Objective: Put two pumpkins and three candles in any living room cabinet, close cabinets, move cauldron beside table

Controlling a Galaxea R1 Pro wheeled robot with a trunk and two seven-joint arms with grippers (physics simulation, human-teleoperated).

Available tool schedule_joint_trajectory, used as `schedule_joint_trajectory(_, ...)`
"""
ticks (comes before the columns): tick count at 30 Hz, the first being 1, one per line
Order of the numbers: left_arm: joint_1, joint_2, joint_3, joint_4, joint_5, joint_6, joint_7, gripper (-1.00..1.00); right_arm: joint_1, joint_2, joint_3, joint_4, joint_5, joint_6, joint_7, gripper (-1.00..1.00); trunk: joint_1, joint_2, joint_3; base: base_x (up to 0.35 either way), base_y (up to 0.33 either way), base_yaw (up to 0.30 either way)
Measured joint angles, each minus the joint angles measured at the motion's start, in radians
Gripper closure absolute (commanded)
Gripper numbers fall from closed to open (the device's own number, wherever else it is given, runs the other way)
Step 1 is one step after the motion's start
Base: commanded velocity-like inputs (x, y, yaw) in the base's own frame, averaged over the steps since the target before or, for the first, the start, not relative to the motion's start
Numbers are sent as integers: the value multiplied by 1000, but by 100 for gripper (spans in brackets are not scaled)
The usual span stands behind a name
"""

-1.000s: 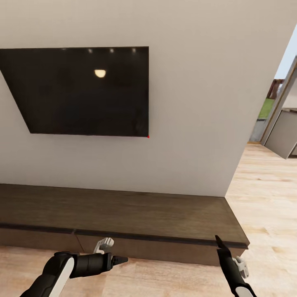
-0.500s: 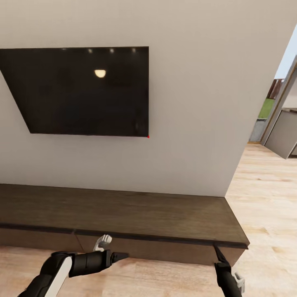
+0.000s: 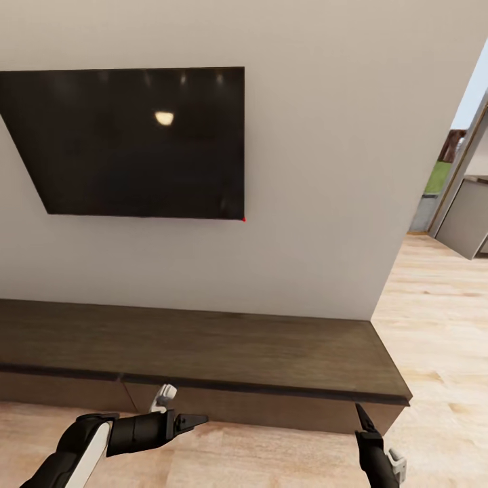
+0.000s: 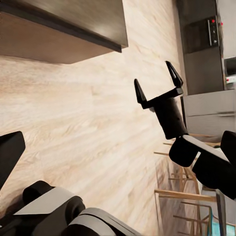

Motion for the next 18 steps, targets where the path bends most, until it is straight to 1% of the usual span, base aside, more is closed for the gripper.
schedule_joint_trajectory(2, 0, 0, 0, 0, 0, 0, 0, -100, 0, 0, 2, 0, 0, 2, 14, -100, 8, -14, -6, 0, 0, 0)
schedule_joint_trajectory(8, 0, 0, 1, 0, 0, 0, 0, -100, 0, 0, 10, -1, 15, -2, 8, -100, 31, -56, -25, 0, 0, 0)
schedule_joint_trajectory(12, 0, 1, 1, 0, 0, 0, -1, -100, 0, 1, 8, -1, 5, 0, 18, -100, 46, -84, -38, 0, 0, 0)
schedule_joint_trajectory(14, 0, 1, 1, 0, -1, 0, -1, -100, 0, 1, 7, -1, 2, 3, 29, -100, 54, -98, -44, 0, 0, 0)
schedule_joint_trajectory(18, 0, 1, 1, -3, -1, 0, -1, -100, 0, 1, 4, -1, -1, 6, 72, -100, 69, -126, -56, 0, 0, 0)
